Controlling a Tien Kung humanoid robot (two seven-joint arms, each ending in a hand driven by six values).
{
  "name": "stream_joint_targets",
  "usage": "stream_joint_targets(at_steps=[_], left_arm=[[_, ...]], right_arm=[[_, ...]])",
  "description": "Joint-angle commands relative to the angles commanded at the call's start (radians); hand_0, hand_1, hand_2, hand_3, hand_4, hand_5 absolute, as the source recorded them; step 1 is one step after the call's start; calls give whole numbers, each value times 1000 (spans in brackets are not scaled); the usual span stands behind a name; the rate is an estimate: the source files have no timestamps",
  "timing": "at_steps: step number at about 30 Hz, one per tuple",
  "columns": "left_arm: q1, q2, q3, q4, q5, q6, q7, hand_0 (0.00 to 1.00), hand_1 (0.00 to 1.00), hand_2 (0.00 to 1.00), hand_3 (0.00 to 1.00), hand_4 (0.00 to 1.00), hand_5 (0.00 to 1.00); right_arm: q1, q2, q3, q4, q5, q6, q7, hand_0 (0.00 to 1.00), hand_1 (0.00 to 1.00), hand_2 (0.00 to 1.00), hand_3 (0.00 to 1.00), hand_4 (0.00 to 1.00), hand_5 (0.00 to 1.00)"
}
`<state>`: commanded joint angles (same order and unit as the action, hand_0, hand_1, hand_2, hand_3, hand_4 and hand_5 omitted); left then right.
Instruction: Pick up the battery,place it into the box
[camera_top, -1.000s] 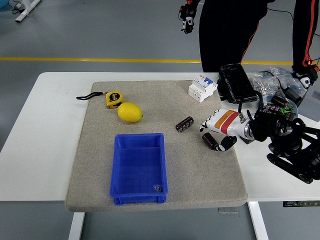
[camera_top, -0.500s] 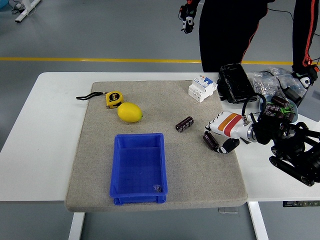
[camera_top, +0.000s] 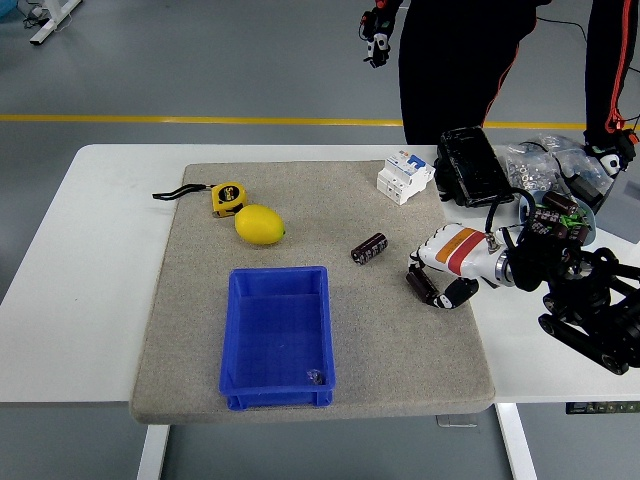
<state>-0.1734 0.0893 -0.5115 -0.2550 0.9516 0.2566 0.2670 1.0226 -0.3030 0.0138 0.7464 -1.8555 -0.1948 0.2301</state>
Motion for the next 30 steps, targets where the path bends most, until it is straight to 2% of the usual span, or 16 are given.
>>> stream_joint_targets(at_steps=[1,2,7,8,12,16,20,22,25,26,30], left_arm=[[0,0,0,0,0,0,0,576,599,631,578,626,587],[0,0,-2,0,2,-1,0,578,599,630,578,626,587],[0,2,-2,1,3,-2,0,578,599,630,578,626,587],[0,2,-3,1,3,-1,0,576,598,629,578,625,586],[2,4,-4,1,5,-2,1,576,598,629,578,625,586],[4,5,-6,3,7,-2,1,577,595,625,578,625,586],[6,8,-4,3,4,-2,0,577,592,625,578,625,586],[7,8,-7,4,6,-2,0,577,592,625,578,625,586],[9,7,-7,6,3,0,-1,577,592,625,578,625,586],[9,8,-7,6,4,0,-1,577,591,624,577,626,587],[10,8,-8,6,3,1,-1,577,591,624,577,626,587]], right_arm=[[0,0,0,0,1,-1,0,673,603,612,567,729,354],[0,-1,1,0,1,-4,2,627,543,555,510,703,343],[3,-9,3,8,4,-22,11,627,543,555,510,703,343],[4,-11,4,9,3,-23,12,538,465,507,476,680,331],[6,-18,12,17,2,-22,12,538,465,507,476,680,331],[6,-30,39,52,-8,-18,1,530,461,501,473,676,335],[8,-47,90,131,-27,-14,-27,534,466,503,474,669,324],[9,-56,121,201,-39,-5,-53,534,466,503,474,669,324],[9,-63,159,302,-64,38,-103,534,466,503,474,669,324],[9,-64,171,340,-74,53,-122,550,507,547,495,686,330],[18,-54,185,470,-85,81,-170,550,507,547,495,686,330]])
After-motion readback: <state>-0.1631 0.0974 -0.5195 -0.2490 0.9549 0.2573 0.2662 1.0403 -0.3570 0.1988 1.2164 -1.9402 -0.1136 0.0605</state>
